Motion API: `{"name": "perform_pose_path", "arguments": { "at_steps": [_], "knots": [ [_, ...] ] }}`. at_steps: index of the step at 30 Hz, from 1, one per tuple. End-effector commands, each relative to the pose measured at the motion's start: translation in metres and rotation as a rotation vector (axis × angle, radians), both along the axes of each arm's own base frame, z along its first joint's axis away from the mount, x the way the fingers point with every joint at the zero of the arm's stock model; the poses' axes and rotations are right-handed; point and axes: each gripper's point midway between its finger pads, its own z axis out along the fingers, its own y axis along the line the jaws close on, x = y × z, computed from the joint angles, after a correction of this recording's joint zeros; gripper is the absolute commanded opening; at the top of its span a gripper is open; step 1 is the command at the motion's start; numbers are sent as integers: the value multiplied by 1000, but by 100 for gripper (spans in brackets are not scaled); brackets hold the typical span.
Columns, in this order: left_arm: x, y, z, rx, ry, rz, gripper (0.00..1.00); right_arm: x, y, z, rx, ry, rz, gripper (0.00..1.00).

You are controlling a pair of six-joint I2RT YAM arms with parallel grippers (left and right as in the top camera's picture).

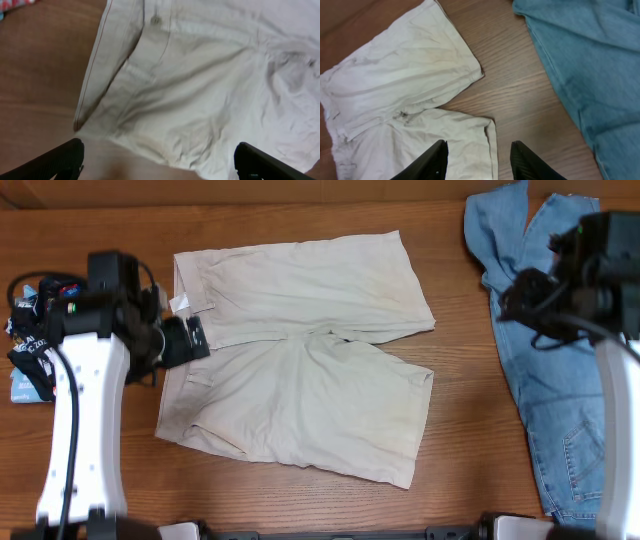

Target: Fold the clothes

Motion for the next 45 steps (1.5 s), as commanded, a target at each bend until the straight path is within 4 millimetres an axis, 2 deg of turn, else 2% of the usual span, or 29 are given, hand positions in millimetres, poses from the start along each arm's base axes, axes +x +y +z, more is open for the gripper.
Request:
{"name": "perform_pose_path", "arguments": {
  "at_steps": [1, 4, 5, 6, 7, 8, 12, 16, 18, 22, 26, 31, 38, 45],
  "knots": [
    [-32, 2, 7, 22, -45, 51, 98, -30, 1, 3, -9, -15, -30, 44],
    [-53, 2, -1, 37, -73, 83, 100, -57, 16, -16, 3, 1, -5, 45],
    [-65, 2, -11, 39, -86, 98, 100, -70, 30, -34, 6, 1, 41, 47],
    [-71, 1, -18, 36, -83, 111, 100, -74, 37, -43, 7, 2, 68, 55],
    [-75, 0, -26, 31, -76, 123, 100, -80, 47, -56, 8, 4, 103, 94],
    [-79, -1, -34, 21, -64, 137, 100, -85, 56, -71, 10, 20, 137, 100],
    [-92, -7, -73, -14, 16, 157, 100, -117, 88, -127, 49, 186, 199, 100],
    [-95, -4, -104, -32, 66, 195, 100, -145, 111, -164, 90, 341, 217, 100],
    [-97, 2, -121, -36, 101, 229, 100, -161, 114, -183, 78, 438, 214, 100],
    [-93, 12, -136, -18, 140, 244, 100, -183, 121, -205, 126, 550, 215, 100],
    [-86, 13, -153, -26, 174, 244, 100, -204, 120, -228, 153, 631, 185, 100],
    [-88, 19, -167, 6, 227, 250, 100, -208, 123, -234, 173, 632, 222, 100],
    [-98, 44, -167, 154, 257, 294, 100, -206, 124, -234, 175, 625, 225, 100],
    [-78, 49, -172, 166, 164, 298, 100, -205, 124, -234, 178, 618, 223, 100]
  ]
}}
